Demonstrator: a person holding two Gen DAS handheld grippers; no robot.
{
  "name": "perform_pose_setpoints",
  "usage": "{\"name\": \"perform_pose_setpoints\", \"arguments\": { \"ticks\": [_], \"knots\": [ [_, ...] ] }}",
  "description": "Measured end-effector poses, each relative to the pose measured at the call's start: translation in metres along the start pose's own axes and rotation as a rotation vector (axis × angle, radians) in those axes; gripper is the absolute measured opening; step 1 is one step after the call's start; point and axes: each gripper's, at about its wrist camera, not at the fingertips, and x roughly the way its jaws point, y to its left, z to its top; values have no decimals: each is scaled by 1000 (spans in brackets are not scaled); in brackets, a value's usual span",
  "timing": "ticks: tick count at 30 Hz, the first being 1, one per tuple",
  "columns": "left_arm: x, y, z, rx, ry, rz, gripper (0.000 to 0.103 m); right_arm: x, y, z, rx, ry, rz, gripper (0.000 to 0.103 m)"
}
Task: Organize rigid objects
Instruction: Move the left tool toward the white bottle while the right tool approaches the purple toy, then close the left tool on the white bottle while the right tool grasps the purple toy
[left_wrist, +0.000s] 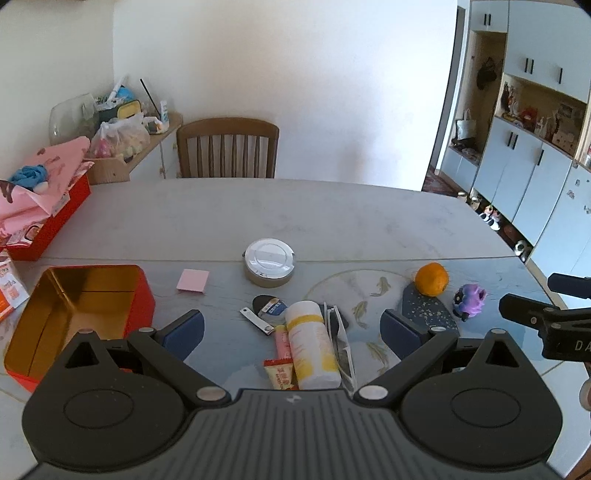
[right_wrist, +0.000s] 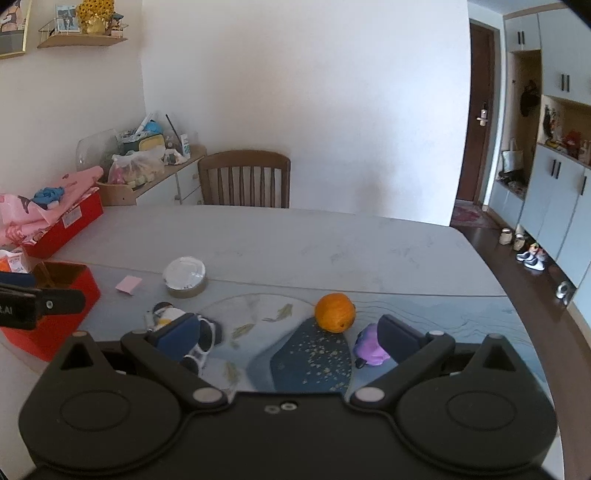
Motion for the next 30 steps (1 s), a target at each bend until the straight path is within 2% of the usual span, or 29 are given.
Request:
{"name": "perform_pose_setpoints", "arguments": {
  "ticks": [5,8,12,19,25,30],
  "knots": [
    [17,-1,-1,0,19,44,102,17,-18,4,-63,13,-7,100],
    [31,2,-8,-21,63,60,102,30,-30,1,-65,46,-2,100],
    [48,2,-15,-30,113,64,102,50,-44,-10,-54,118,4,93],
    [79,-3,-19,-21,173,86,102,82,-67,-15,-41,157,-19,89],
    [113,-9,-12,-17,216,44,102,103,-81,-15,-36,196,-13,83],
    [133,-15,-13,-2,252,37,98,119,-87,-16,-45,234,-8,80]
  ]
}}
